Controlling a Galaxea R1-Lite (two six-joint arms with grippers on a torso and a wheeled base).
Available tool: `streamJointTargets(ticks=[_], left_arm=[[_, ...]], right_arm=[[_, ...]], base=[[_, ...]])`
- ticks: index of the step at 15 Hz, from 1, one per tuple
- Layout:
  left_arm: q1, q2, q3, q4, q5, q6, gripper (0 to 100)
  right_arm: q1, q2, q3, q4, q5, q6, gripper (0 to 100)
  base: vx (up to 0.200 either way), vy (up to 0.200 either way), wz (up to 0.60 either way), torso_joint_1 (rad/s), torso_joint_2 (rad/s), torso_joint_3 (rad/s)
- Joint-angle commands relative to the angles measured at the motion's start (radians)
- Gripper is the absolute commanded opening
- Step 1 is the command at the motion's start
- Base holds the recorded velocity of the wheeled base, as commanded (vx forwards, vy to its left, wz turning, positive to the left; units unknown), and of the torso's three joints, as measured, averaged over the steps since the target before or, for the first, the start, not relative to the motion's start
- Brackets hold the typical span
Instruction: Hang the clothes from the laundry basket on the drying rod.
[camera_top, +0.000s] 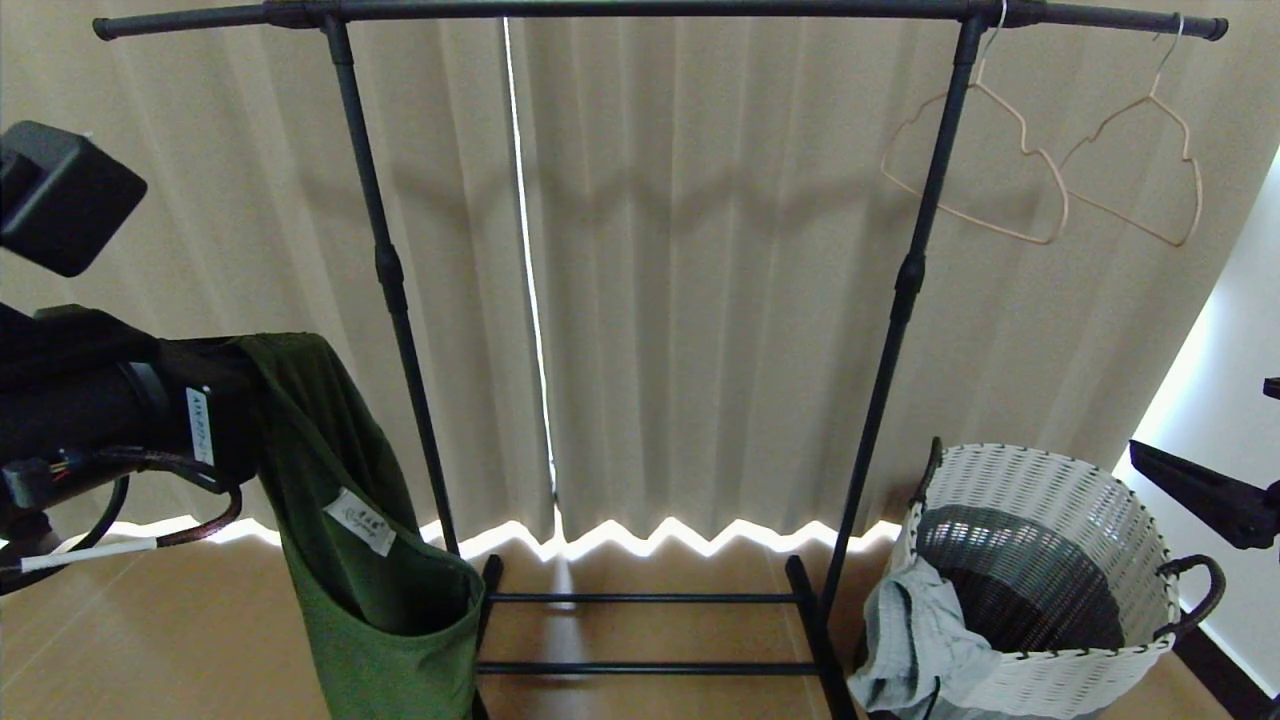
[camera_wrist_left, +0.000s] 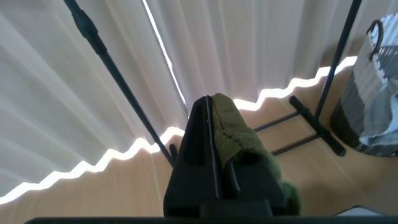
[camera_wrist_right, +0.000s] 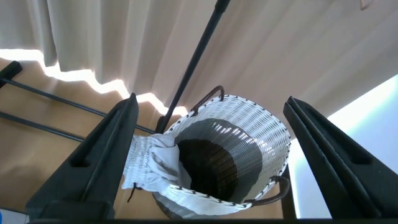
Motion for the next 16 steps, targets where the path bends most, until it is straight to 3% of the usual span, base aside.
streamJointTargets(ticks=[1,6,9,16], left_arm=[[0.000,-0.017,0.015,-0.003,0.001,0.014,0],[0.000,-0.037,0.049,-0.059,-0.006,0.034,0],[-0.002,-0.037,0.050,-0.062,-0.006,0.034,0],[-0.003,-0.072,0.084,-0.067,-0.007,0.066,0]], right_arm=[[0.000,-0.004,0.003,0.000,0.000,0.000,100],[0.000,-0.030,0.007,0.000,0.005,0.003,100],[0.000,-0.031,0.009,0.000,0.005,0.004,100],[0.002,-0.030,0.023,-0.017,0.008,0.001,100]], base=[[0.000,0.000,0.00,0.000,0.00,0.000],[0.000,0.000,0.00,0.016,-0.04,-0.008],[0.000,0.000,0.00,0.141,-0.17,-0.224],[0.000,0.000,0.00,0.136,-0.54,-0.250]])
